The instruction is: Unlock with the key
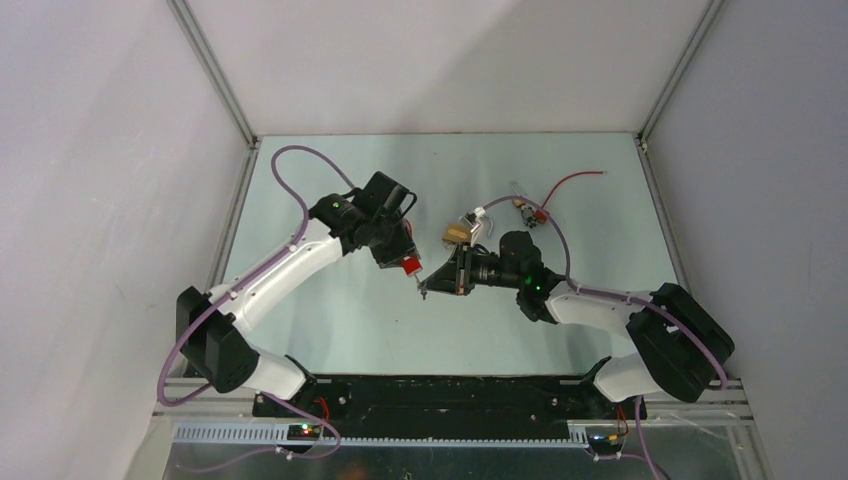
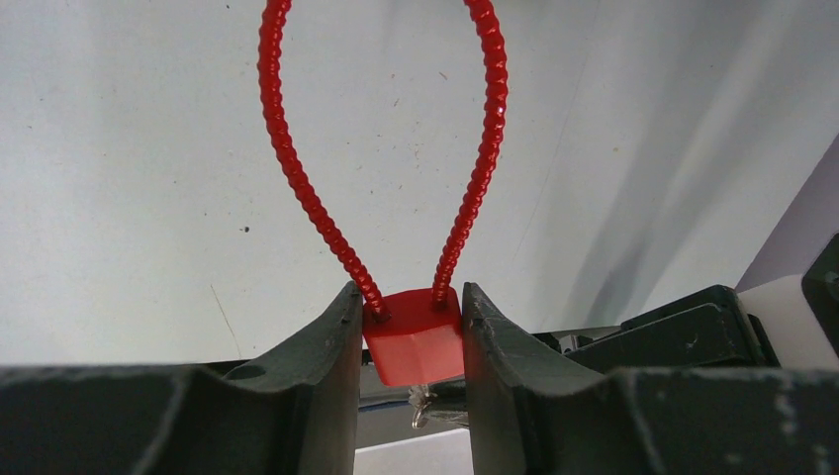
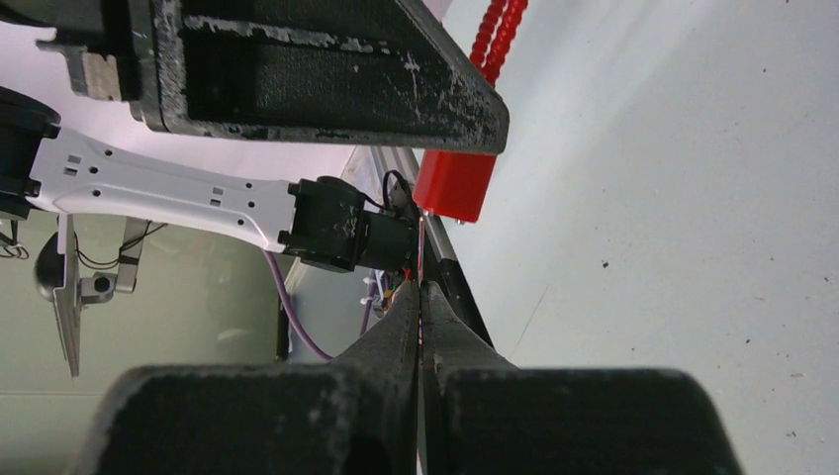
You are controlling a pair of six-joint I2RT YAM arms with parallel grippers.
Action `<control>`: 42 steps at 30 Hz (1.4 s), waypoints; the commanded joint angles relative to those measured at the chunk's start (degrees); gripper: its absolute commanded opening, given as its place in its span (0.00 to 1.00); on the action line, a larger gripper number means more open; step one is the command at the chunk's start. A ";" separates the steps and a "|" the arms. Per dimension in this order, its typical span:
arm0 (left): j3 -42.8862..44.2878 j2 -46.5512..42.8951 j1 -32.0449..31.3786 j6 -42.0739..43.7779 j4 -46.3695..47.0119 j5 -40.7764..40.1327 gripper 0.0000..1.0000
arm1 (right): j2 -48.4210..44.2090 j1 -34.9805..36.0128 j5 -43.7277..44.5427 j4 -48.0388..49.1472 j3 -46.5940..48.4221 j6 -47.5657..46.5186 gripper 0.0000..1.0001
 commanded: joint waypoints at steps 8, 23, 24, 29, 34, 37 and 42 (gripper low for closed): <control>2.85 -2.10 -0.63 1.58 0.20 0.40 0.00 | 0.65 0.03 0.73 3.15 2.30 1.16 0.00; 3.26 -2.46 -0.65 1.69 0.13 -0.31 0.00 | 0.93 -0.40 0.87 1.67 2.25 1.10 0.00; 3.18 -2.48 -0.66 1.72 0.17 -0.31 0.00 | 0.92 -0.49 0.96 1.65 2.28 1.09 0.00; 2.76 -2.81 -0.63 1.76 0.15 -0.39 0.00 | 0.48 -0.74 1.29 1.68 2.21 1.19 0.00; 2.57 -2.98 -0.59 1.80 0.12 -0.23 0.00 | -0.24 -0.77 1.91 1.17 2.21 0.93 0.00; 2.43 -3.09 -0.62 1.91 0.15 -0.36 0.00 | -0.50 -0.75 2.04 1.04 2.21 0.89 0.00; 1.94 -3.09 -0.68 2.03 0.12 -0.43 0.00 | -1.20 -0.69 2.40 0.67 2.21 0.69 0.00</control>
